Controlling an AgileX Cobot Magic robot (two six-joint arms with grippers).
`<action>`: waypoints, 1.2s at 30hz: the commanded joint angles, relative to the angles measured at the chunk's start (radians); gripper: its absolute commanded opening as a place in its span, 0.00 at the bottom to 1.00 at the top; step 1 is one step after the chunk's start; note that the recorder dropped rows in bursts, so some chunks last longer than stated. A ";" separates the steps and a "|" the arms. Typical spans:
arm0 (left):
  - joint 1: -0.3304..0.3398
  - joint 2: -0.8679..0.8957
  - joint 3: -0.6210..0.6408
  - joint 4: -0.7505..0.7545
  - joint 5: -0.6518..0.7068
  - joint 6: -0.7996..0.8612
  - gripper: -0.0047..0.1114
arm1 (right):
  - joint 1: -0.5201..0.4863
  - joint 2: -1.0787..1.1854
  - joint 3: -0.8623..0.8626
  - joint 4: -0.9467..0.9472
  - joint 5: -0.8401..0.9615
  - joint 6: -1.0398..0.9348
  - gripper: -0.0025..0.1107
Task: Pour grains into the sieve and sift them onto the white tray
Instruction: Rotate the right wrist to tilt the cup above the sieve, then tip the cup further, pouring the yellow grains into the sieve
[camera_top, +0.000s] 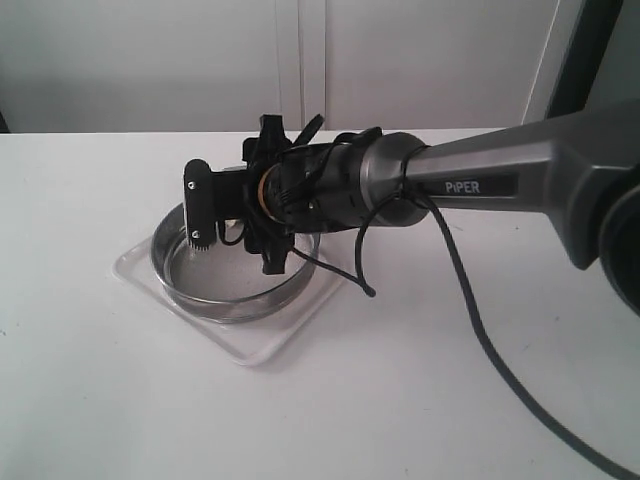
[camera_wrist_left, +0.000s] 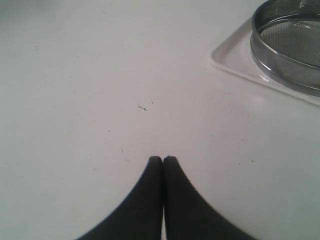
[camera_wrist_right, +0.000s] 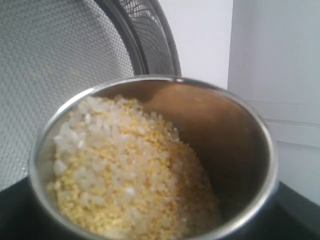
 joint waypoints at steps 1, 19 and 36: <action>-0.003 -0.004 0.004 -0.006 0.000 -0.003 0.04 | 0.002 0.013 -0.020 -0.093 0.020 0.020 0.02; -0.003 -0.004 0.004 -0.006 0.000 -0.003 0.04 | 0.005 0.053 -0.020 -0.391 0.072 0.081 0.02; -0.003 -0.004 0.004 -0.006 0.000 -0.003 0.04 | 0.015 0.055 -0.027 -0.504 0.125 0.064 0.02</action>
